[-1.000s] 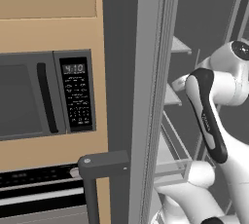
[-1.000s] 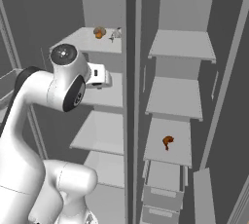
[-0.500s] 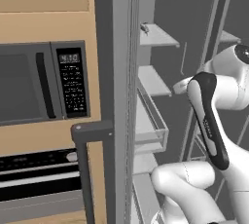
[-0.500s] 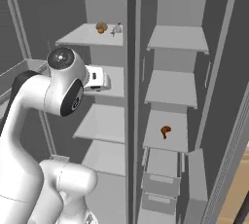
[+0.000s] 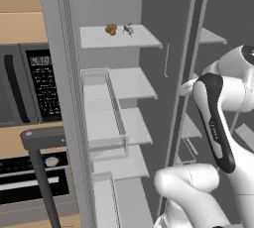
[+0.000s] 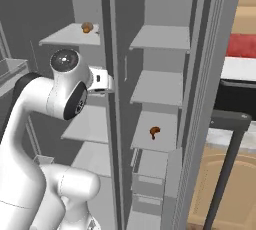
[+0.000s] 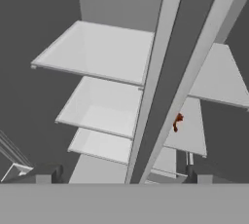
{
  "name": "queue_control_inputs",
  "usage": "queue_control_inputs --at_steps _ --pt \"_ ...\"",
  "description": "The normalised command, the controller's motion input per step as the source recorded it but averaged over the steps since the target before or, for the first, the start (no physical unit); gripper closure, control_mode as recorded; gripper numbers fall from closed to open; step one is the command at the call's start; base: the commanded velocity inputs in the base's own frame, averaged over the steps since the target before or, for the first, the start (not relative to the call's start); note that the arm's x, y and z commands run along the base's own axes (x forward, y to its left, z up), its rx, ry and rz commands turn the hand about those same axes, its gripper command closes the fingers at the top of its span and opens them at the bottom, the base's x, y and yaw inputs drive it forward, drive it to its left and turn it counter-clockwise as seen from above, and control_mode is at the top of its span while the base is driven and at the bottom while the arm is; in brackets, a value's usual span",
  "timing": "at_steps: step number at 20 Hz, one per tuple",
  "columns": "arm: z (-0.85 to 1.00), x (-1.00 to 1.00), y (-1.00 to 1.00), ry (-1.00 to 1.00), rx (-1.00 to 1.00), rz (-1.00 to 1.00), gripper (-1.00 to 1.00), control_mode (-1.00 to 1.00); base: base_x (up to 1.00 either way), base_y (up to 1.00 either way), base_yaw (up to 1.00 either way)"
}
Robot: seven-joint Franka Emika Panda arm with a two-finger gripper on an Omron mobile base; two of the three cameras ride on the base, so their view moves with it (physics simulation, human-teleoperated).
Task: Pick up the frozen fish from the freezer, place it on any shelf in the fridge, and close the fridge and freezer doors when done.
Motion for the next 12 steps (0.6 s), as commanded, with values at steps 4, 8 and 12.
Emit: queue_control_inputs --at_steps 4,8,12 --pt "0.0 0.0 0.0 0.0 0.0 0.0 -1.0 1.0 -0.56 -0.1 0.0" --pt "0.0 0.0 0.0 0.0 0.0 0.0 -1.0 1.0 -0.62 -0.16 0.0" --pt "0.0 0.0 0.0 0.0 0.0 0.0 -1.0 1.0 -0.61 -0.12 0.0"
